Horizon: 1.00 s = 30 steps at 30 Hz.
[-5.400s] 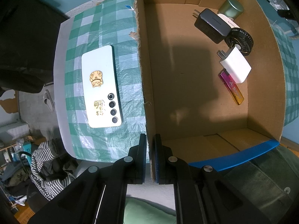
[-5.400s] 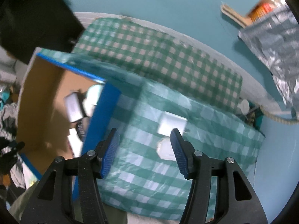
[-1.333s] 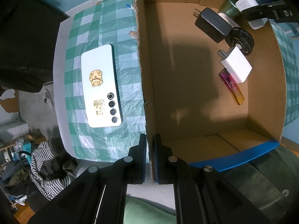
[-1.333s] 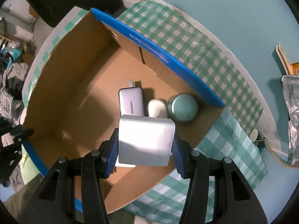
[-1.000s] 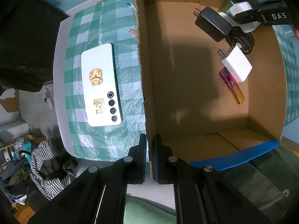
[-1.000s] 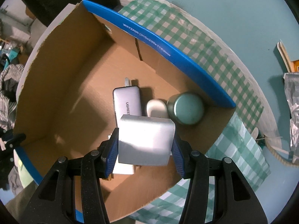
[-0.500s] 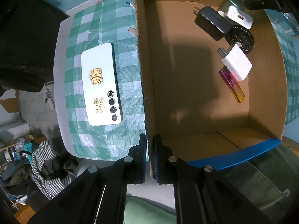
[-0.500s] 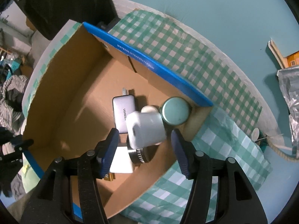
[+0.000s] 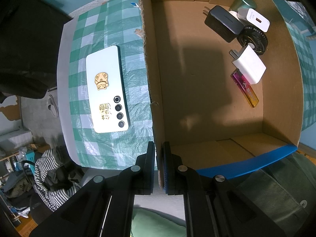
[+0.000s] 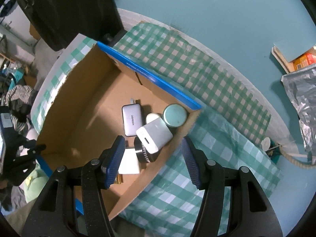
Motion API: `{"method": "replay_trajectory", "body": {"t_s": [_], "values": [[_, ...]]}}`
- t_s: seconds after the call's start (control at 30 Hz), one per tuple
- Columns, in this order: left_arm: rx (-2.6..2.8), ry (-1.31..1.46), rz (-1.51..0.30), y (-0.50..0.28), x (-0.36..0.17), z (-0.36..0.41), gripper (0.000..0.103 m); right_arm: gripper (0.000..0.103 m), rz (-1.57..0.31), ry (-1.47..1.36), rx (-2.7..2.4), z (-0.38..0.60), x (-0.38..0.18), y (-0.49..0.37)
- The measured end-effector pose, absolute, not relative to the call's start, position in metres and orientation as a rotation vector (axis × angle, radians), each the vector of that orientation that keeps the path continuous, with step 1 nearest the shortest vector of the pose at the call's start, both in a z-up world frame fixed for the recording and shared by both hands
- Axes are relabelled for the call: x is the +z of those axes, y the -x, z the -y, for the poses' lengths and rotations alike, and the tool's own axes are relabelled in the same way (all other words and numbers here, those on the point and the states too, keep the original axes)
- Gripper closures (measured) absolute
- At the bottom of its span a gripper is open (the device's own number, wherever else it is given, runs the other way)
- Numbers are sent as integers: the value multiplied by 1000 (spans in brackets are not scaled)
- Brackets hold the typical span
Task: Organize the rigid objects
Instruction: 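Withdraw the right gripper and move it over the white octagonal device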
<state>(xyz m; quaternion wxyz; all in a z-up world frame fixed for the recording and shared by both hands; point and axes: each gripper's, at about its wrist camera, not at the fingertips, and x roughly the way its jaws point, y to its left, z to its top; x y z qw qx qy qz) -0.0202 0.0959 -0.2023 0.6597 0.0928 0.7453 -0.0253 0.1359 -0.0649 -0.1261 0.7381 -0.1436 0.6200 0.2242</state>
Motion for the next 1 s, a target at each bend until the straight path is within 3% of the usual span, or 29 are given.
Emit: {"method": "replay_trajectory", "body": {"t_s": [0.57,1.0], "values": [[-57,-218,-1687,20,-203,-96,95,35,-1345,243,404,118,-105,-127],[-54,-220,-1687,18,-202,-95,95,33,-1494,164,237,203,-169,-134]]}}
